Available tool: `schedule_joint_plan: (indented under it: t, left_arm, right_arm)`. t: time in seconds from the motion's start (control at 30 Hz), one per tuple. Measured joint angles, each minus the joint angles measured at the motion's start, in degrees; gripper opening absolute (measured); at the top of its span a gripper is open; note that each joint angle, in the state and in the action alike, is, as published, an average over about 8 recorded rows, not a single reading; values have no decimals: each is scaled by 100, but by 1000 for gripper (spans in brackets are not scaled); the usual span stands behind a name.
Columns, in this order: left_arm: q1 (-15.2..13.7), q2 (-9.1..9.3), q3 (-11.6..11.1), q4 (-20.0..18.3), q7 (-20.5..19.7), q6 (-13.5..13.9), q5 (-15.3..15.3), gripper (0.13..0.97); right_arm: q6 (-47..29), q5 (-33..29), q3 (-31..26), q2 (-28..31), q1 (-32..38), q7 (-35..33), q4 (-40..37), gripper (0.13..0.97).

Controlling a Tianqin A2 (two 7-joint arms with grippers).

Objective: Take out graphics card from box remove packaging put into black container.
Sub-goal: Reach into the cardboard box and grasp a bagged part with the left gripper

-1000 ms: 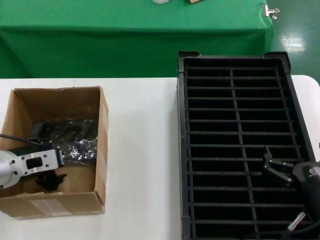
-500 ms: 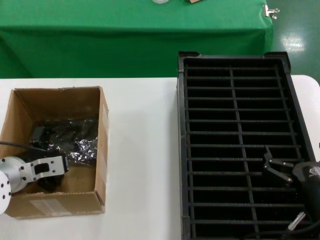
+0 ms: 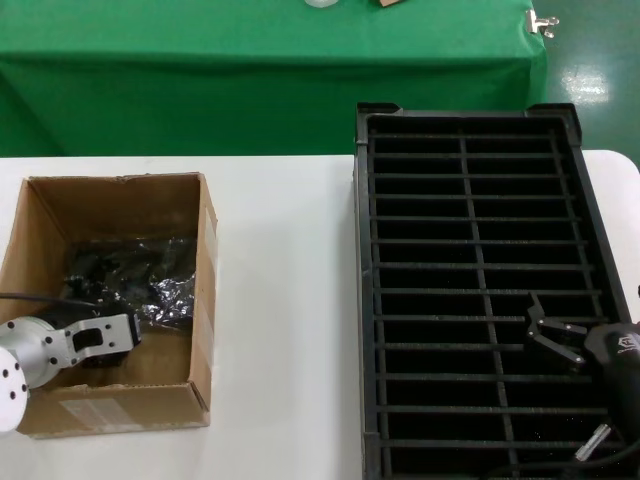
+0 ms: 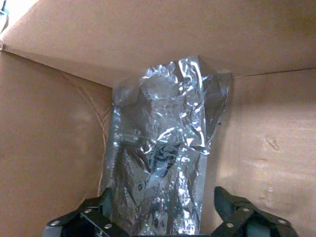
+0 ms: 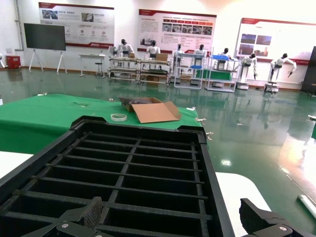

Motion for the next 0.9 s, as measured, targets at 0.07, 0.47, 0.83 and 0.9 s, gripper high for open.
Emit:
schedule_joint_plan:
  t: [0.07,0.47,0.83,0.9]
  left_arm:
    - [39,23,-100,-1,109,16,-5,778]
    - [234,135,-578,0,591,97,88,541]
    - [414,195,-878,-143,736,201,256,309]
    - [455,194,-925,-196,746,229,286,276]
  right_arm:
    - [0,0,0,0,0,0,0,966]
    - [0,0,0,0,0,0,0,966]
    - [0,0,0,0,0,0,0,966]
    - [0,0,0,0,0,0,0,966]
